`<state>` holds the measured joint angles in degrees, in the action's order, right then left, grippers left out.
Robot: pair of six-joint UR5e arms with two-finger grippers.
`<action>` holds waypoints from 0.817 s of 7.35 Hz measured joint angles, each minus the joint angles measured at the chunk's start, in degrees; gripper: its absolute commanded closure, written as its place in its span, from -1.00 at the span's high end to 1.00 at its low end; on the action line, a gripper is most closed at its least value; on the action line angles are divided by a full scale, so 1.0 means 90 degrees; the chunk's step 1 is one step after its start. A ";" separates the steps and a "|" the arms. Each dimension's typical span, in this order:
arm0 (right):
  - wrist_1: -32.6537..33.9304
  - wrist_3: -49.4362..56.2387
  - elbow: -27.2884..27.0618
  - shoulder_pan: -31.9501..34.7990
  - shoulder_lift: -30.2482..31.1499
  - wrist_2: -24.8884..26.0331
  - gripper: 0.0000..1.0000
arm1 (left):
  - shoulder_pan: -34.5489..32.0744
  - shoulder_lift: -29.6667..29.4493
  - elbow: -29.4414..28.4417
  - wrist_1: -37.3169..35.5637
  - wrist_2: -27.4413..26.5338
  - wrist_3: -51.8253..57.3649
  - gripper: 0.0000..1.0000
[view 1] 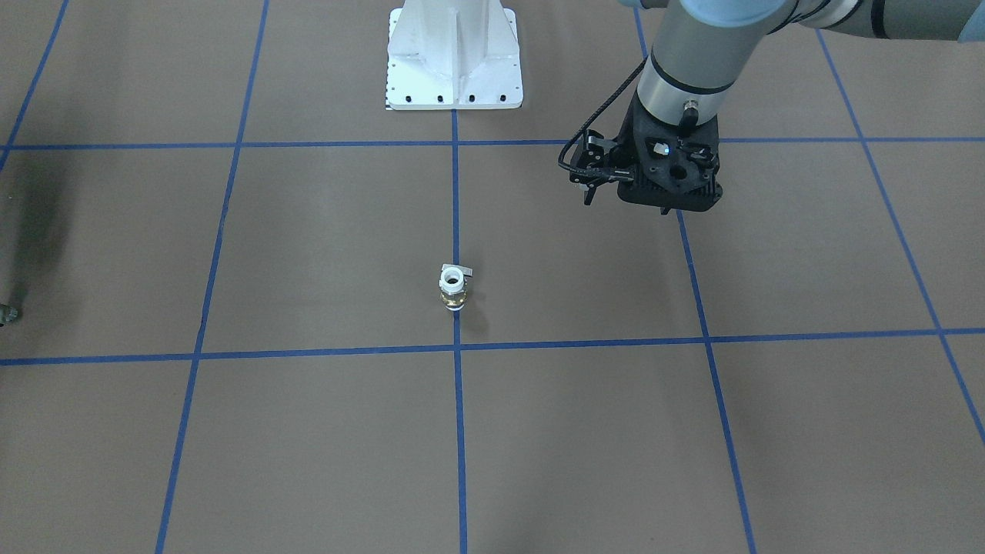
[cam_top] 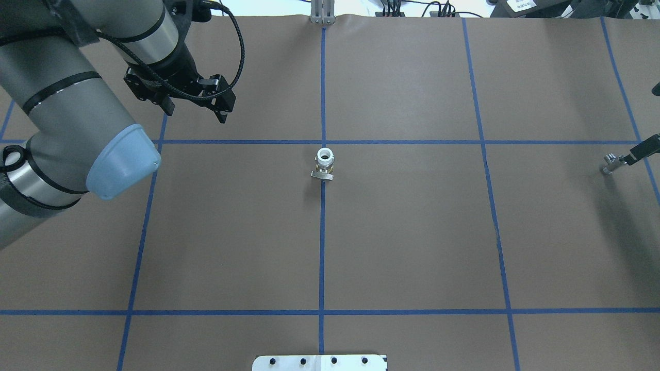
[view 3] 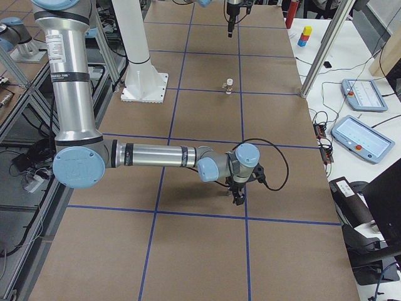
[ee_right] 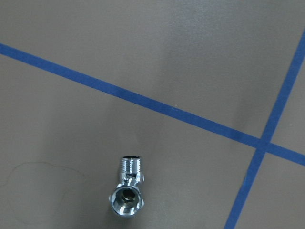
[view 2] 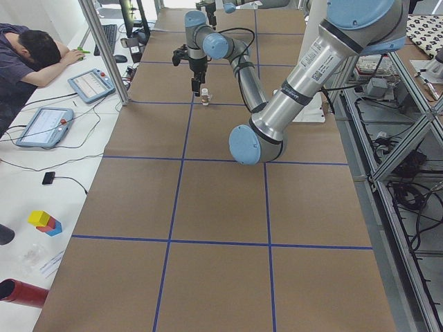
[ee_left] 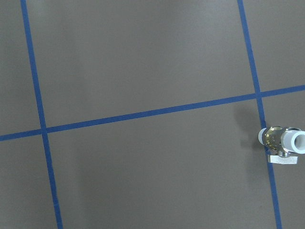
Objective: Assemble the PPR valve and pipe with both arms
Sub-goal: 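Lower the right gripper onto the chrome fitting and grasp it while the left arm withdraws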
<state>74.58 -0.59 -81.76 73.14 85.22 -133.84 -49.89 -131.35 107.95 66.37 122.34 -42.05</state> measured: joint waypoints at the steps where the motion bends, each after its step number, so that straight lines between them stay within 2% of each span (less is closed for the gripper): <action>1: -0.0012 -0.0208 0.0000 -0.0132 -0.0067 0.0001 0.94 | -0.0002 0.0027 0.0007 -0.0001 0.0000 0.0008 1.00; 3: -0.0022 -0.0453 0.0031 -0.0336 -0.0168 0.0029 0.78 | 0.0001 0.0065 0.0014 -0.0002 0.0000 0.0028 1.00; 6: 0.0003 -0.0467 0.0080 -0.0427 -0.0181 0.0058 0.67 | 0.0005 0.0073 0.0017 -0.0002 0.0000 0.0034 1.00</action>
<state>74.61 -4.80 -81.04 69.29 83.59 -133.32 -49.84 -130.70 108.10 66.36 122.34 -41.75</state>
